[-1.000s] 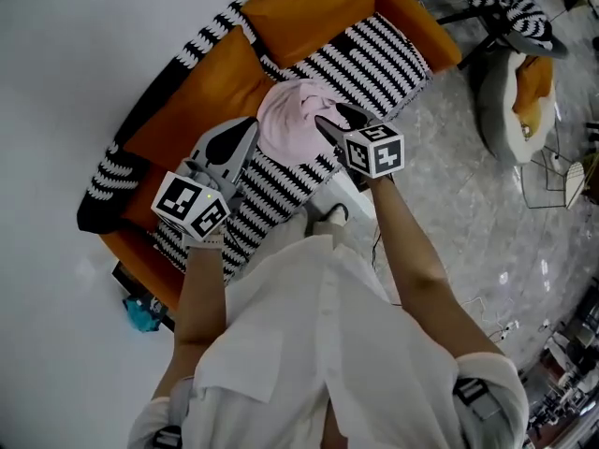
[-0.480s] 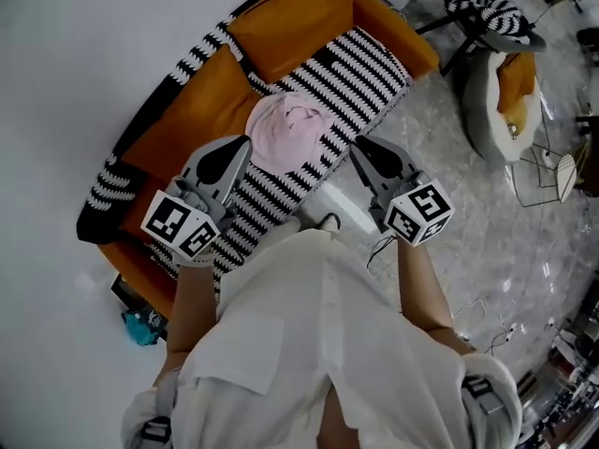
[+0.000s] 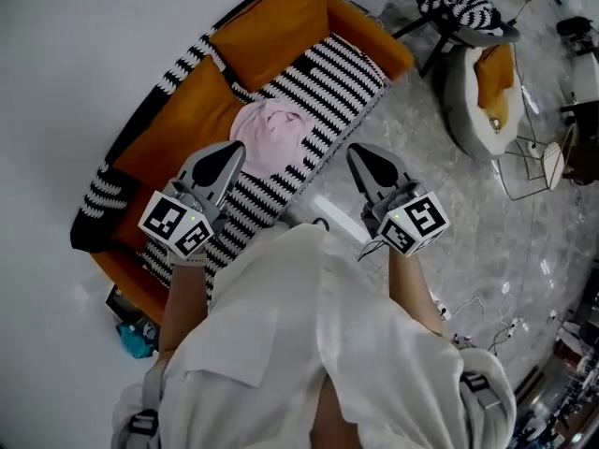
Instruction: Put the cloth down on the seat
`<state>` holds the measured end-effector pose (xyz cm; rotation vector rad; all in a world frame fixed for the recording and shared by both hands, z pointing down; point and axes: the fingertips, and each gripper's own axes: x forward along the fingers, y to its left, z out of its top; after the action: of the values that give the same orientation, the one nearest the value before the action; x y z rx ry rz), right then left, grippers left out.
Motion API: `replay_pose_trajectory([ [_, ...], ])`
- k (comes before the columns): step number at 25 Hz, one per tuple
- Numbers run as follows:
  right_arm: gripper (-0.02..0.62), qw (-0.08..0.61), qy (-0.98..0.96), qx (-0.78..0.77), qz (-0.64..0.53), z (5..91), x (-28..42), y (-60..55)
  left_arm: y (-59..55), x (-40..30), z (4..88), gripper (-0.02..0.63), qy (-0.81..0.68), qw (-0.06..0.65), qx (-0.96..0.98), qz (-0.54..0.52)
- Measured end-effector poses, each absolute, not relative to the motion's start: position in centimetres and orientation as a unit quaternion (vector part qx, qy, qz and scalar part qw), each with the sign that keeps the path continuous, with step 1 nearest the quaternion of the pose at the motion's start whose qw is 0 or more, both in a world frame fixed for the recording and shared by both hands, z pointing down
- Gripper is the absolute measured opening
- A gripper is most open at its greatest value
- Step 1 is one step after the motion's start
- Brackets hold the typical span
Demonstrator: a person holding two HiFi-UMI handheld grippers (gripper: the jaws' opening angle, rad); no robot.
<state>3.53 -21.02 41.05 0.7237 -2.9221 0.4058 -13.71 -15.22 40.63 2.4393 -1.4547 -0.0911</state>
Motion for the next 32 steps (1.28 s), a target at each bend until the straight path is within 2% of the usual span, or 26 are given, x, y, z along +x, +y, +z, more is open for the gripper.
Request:
replay_pose_trajectory([
  [19, 0.012, 0.058, -0.956, 0.263, 0.115, 40.8, 8.6, -20.0, -14.2, -11.4, 43.4, 0.015, -0.513, 0.165, 0.841, -0.040],
  [32, 0.008, 0.092, -0.952, 0.284, 0.064, 41.2, 10.5, -20.1, -15.3, -10.3, 43.6, 0.015, -0.504, 0.164, 0.847, -0.043],
])
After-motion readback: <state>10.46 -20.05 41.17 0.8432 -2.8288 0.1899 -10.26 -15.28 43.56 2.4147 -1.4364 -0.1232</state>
